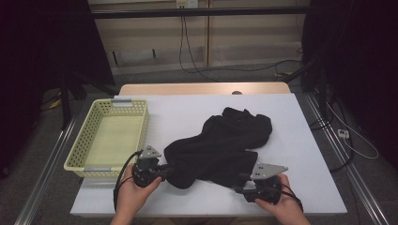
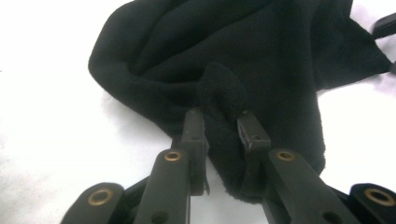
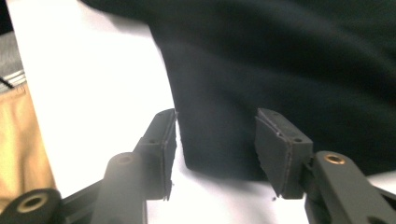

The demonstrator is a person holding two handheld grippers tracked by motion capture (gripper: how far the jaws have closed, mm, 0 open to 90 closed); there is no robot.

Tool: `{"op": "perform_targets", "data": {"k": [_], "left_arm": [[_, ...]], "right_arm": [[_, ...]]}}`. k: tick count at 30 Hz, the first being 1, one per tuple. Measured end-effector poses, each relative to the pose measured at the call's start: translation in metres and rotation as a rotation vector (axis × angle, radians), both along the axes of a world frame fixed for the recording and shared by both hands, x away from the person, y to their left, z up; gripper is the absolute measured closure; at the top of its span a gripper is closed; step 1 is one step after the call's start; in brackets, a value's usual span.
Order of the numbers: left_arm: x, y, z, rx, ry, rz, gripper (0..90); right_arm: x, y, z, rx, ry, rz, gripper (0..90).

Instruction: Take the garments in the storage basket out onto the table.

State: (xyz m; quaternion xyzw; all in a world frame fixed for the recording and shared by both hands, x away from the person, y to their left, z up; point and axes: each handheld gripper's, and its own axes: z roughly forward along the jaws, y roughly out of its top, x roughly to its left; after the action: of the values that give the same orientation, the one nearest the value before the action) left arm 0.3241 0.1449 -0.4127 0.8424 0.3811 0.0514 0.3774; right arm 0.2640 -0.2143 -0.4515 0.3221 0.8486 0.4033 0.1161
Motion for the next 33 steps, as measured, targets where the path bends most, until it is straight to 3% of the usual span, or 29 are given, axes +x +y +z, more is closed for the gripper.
{"op": "perform_targets", "data": {"k": [2,7,9,12,14,15,19,22,25,33], "left_arm": [[0.000,0.000,0.001,0.000,0.001,-0.005,77.1],[0.000,0.002,0.002,-0.004,0.000,0.007,77.2],[0.001,0.002,0.002,-0.004,-0.003,0.011,77.2],[0.000,0.004,0.004,-0.001,-0.009,0.015,77.3],[0.000,0.006,0.007,-0.005,-0.015,0.023,77.4],[0.001,0.009,0.008,-0.006,-0.017,0.026,77.5],[0.002,0.017,0.012,-0.016,-0.028,0.058,77.7],[0.003,0.020,0.013,-0.025,-0.021,0.066,77.7],[0.002,0.018,0.014,-0.025,-0.020,0.058,77.6],[0.000,0.016,0.012,-0.017,-0.009,0.057,77.5]], "right_arm": [[0.004,0.003,-0.006,-0.022,0.005,0.023,43.9],[0.004,0.002,-0.008,-0.040,-0.019,0.026,44.7],[0.006,0.001,-0.008,-0.034,-0.015,0.016,50.0],[0.010,-0.001,-0.006,-0.058,-0.025,0.002,73.1],[0.015,-0.006,-0.001,-0.067,-0.005,-0.018,79.3],[0.017,-0.011,0.003,-0.043,-0.004,-0.036,81.3],[0.014,-0.042,0.030,0.075,-0.082,-0.092,83.4],[0.007,-0.064,0.043,0.141,-0.103,-0.118,83.7],[0.002,-0.074,0.048,0.143,-0.121,-0.107,83.6],[0.004,-0.076,0.042,0.156,-0.104,-0.101,80.6]]}}
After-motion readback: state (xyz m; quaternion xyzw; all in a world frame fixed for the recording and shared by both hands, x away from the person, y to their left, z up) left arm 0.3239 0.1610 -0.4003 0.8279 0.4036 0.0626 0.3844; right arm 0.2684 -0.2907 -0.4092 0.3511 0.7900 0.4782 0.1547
